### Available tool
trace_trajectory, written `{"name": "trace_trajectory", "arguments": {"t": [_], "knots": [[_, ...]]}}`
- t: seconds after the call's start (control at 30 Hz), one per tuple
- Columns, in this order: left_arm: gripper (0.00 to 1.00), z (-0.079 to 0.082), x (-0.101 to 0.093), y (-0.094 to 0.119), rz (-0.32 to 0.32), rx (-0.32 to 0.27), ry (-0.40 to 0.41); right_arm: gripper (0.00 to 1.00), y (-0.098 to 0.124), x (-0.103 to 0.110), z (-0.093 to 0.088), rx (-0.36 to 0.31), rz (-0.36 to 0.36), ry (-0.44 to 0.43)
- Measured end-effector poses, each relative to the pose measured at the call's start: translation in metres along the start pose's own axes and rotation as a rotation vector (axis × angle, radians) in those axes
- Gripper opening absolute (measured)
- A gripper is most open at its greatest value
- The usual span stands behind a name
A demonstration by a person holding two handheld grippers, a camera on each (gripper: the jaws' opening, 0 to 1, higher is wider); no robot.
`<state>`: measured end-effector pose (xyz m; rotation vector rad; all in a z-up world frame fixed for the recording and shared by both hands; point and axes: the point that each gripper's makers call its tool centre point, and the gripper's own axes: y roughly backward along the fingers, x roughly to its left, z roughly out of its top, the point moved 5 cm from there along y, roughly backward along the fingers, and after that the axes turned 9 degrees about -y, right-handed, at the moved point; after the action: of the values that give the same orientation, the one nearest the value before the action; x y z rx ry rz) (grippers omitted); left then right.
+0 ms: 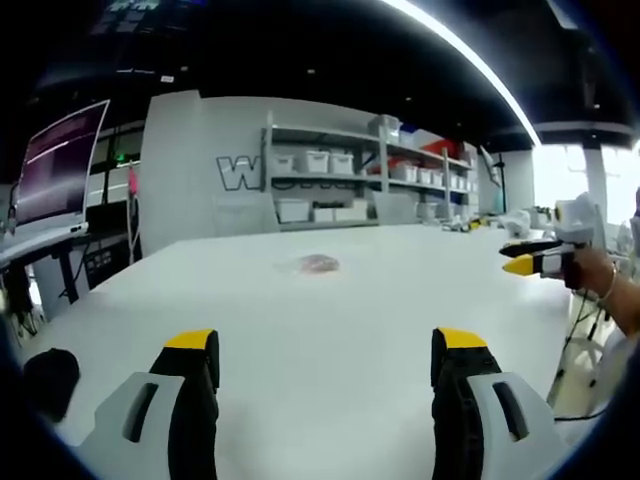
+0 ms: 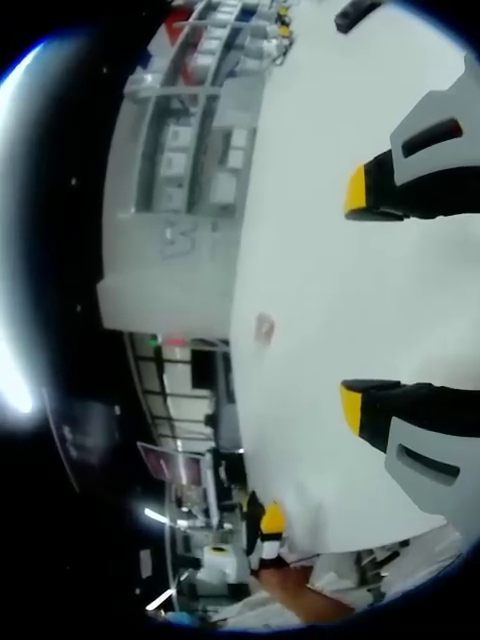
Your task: Open the resealable bag by pulling the two sides of the seal apart until the entire bag opening is separated and visibly accessible.
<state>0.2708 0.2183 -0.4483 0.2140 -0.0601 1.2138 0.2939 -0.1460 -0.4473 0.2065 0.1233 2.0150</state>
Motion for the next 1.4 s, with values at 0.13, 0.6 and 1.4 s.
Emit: {"name": "trace_trajectory", "arguments": {"t": [0.13,0.6,1.4], "knots": [[0.85,0.001,0.001,0.001,0.004,-0.001,-0.003,0.64,-0.002,0.000,0.000,-0.002,0.000,-0.003],[0.85,0.001,0.002,0.001,0.005,-0.002,-0.006,0.62,-0.008,-0.002,0.002,-0.001,0.001,-0.013],[0.85,0.006,0.004,0.001,0.002,-0.007,-0.019,0.62,-0.022,-0.003,0.007,0.012,0.002,-0.007]]}}
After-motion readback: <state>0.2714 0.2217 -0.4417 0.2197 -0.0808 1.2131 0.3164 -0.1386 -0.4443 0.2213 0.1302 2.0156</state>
